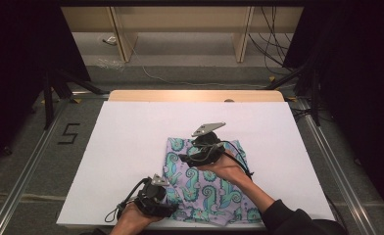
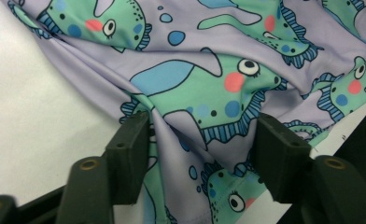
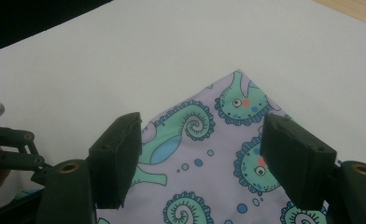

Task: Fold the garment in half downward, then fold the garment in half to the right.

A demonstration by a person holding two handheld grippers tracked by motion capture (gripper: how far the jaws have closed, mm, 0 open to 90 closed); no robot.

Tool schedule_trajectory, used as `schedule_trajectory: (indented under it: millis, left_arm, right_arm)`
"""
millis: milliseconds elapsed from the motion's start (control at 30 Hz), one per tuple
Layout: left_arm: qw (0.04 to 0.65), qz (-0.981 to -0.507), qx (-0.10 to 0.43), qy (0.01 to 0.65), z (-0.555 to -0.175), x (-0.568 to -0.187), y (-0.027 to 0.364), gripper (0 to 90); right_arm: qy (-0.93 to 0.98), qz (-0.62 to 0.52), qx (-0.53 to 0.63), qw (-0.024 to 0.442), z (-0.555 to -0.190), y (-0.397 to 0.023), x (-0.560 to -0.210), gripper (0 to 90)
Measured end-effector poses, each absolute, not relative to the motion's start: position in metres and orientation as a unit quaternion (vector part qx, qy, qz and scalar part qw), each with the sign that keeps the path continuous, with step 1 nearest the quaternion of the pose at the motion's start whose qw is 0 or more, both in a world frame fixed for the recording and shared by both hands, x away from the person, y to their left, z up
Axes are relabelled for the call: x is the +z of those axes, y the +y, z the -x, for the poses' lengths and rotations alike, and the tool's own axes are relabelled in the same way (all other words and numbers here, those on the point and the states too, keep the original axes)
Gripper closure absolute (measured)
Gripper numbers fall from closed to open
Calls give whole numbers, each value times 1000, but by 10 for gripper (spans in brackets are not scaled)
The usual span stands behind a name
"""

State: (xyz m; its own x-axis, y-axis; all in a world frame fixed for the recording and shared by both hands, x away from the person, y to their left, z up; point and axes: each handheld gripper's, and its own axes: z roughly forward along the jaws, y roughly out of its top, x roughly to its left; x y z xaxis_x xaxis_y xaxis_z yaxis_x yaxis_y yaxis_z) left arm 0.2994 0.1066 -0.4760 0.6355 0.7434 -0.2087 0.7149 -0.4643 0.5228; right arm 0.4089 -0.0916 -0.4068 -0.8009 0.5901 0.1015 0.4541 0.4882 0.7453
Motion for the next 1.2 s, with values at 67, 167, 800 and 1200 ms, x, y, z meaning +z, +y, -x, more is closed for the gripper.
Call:
schedule_trajectory:
  millis: [67, 167, 800, 1200]
  left_arm:
    - [295, -854, 28, 427, -300, -476, 107, 447]
    - [296, -854, 30, 427, -299, -476, 108, 490]
    - [306, -861, 32, 406, -297, -476, 106, 790]
    - [307, -864, 37, 398, -295, -476, 108, 805]
  right_arm:
    - [858, -304, 405, 85, -409, -92, -407, 306]
    - [857, -306, 405, 86, -410, -92, -406, 306]
    - [856, -317, 402, 73, -420, -93, -410, 314]
    - [861, -324, 387, 55, -442, -73, -409, 314]
